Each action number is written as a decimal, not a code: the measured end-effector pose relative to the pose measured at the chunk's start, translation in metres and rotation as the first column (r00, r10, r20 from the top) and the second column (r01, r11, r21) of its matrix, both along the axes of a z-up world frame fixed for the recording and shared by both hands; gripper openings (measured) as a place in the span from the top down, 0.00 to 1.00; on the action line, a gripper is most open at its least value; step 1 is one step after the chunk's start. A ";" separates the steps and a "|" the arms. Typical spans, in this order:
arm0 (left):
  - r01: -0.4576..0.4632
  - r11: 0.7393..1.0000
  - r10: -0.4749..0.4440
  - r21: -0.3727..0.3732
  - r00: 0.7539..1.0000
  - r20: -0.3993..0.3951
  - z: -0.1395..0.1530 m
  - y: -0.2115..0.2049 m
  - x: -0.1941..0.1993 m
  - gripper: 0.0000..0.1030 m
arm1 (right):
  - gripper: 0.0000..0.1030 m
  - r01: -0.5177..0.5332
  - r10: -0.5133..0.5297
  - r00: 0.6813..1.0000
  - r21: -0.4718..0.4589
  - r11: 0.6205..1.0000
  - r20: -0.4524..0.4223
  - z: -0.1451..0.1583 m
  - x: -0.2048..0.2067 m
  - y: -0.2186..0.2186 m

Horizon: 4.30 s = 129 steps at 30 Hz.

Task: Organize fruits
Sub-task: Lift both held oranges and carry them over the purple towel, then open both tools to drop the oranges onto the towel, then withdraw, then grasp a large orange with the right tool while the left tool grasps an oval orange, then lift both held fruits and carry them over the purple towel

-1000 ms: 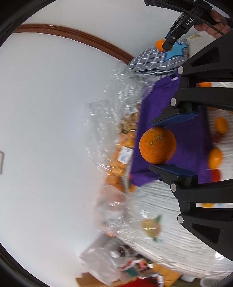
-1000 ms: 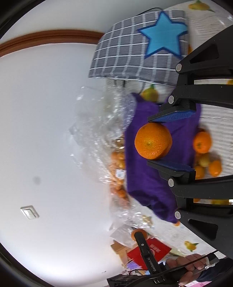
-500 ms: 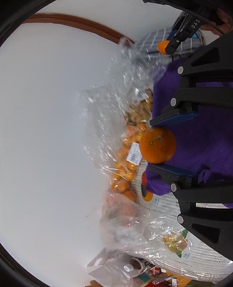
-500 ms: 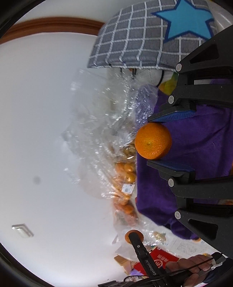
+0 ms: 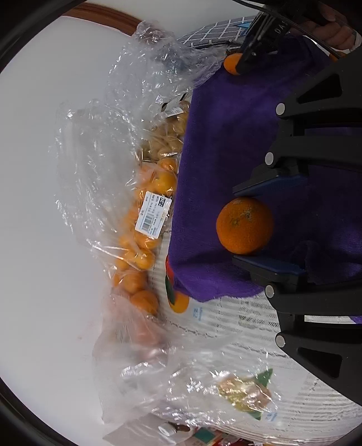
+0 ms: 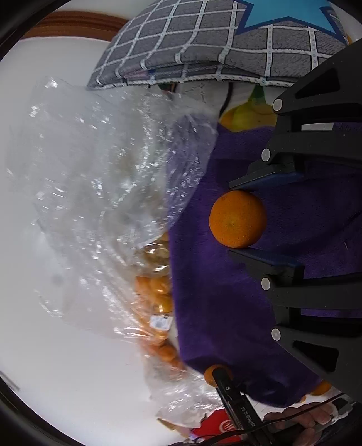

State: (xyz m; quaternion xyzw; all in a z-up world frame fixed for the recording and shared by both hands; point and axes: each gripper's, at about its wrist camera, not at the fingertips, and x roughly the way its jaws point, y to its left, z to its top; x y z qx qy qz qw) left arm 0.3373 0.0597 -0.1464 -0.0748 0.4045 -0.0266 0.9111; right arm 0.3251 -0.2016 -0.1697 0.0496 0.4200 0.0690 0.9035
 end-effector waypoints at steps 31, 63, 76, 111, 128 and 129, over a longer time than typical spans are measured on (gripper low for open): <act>0.066 0.994 -0.067 0.086 0.998 0.005 0.026 -0.018 -0.008 0.41 | 0.28 -0.024 0.027 0.999 -0.131 0.991 0.018 0.033 -0.029 0.015; -0.063 0.996 0.064 0.066 0.998 -0.003 -0.002 0.029 -0.191 0.41 | 0.56 -0.071 0.071 0.997 -0.063 0.995 0.002 0.003 -0.173 -0.007; -0.027 0.999 0.027 -0.022 1.000 0.004 -0.013 0.034 -0.193 0.40 | 0.51 -0.155 0.156 0.987 0.040 0.987 -0.036 -0.015 -0.137 0.006; 0.068 0.988 -0.053 -0.138 0.992 0.111 -0.022 0.008 -0.169 0.61 | 0.60 -0.082 0.081 0.994 0.011 0.997 0.068 -0.011 -0.181 -0.021; 0.063 0.990 -0.028 -0.126 0.965 0.261 0.003 0.009 -0.189 0.61 | 0.60 -0.055 0.044 0.980 0.052 0.997 0.192 0.018 -0.196 -0.025; 0.050 0.989 -0.014 -0.137 0.966 0.256 0.006 0.011 -0.187 0.61 | 0.60 -0.052 0.040 0.980 0.054 0.997 0.196 0.022 -0.196 -0.025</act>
